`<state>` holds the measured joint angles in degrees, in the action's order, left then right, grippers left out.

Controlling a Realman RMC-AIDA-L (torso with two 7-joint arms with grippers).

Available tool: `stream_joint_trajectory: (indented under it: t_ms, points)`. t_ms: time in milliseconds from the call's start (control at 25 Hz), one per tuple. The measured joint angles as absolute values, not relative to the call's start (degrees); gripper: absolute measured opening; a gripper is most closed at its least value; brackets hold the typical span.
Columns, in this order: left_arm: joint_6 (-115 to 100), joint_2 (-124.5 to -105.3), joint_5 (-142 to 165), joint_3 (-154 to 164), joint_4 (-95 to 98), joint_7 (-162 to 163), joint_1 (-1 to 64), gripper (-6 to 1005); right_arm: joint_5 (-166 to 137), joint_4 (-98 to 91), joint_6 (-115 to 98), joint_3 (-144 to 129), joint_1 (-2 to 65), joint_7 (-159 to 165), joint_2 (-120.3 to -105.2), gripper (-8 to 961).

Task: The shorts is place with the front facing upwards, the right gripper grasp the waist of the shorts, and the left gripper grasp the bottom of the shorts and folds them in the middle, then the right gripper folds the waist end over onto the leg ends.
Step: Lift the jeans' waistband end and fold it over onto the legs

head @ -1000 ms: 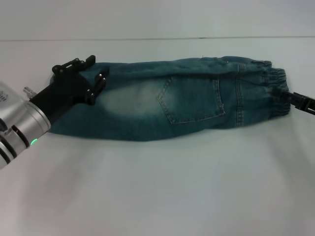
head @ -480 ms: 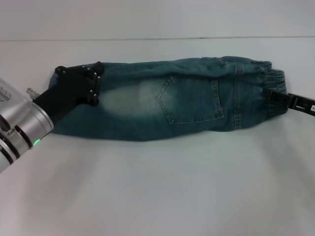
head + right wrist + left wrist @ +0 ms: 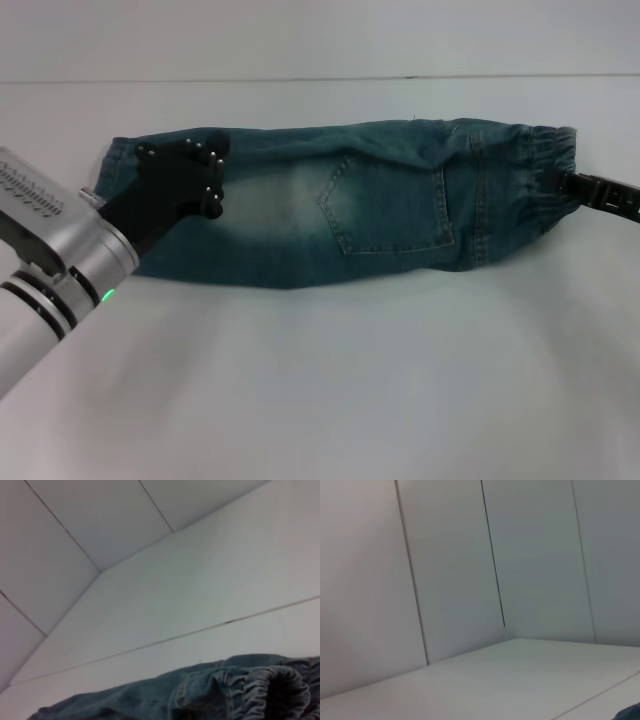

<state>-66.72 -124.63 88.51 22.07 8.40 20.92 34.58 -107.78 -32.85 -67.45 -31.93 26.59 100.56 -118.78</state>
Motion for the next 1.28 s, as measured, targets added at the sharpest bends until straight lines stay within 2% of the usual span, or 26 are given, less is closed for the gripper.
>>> stream_joint_trajectory:
  t_ms: [160,280,760,880,1160,1280]
  points:
    - [-65.8,-124.63,85.9,21.9,4.3,17.1,35.7,0,-107.9,-36.7,-70.9,-32.0,25.5,103.9,-119.07,298]
    - [-65.2,-124.63,85.3,21.2,1.1,12.5,36.8,0,-108.0,-41.0,-74.2,-32.4,24.4,107.0,-119.50,66]
    - [-57.9,-124.63,85.7,19.5,-7.6,5.8,42.8,1,-111.6,-59.5,-91.0,-32.6,23.4,120.0,-119.52,56]
    - [-56.4,-124.63,85.8,19.5,-10.0,4.3,43.9,1,-111.3,-61.1,-92.8,-32.5,25.1,121.9,-119.01,56]
    - [-56.2,-124.63,86.7,19.5,-13.8,1.7,44.1,1,-116.2,-62.9,-95.2,-33.4,37.4,125.8,-116.51,55]
    - [-57.4,-124.63,88.6,19.2,-15.4,1.7,43.9,1,-120.4,-62.7,-95.0,-34.3,43.6,126.2,-116.53,55]
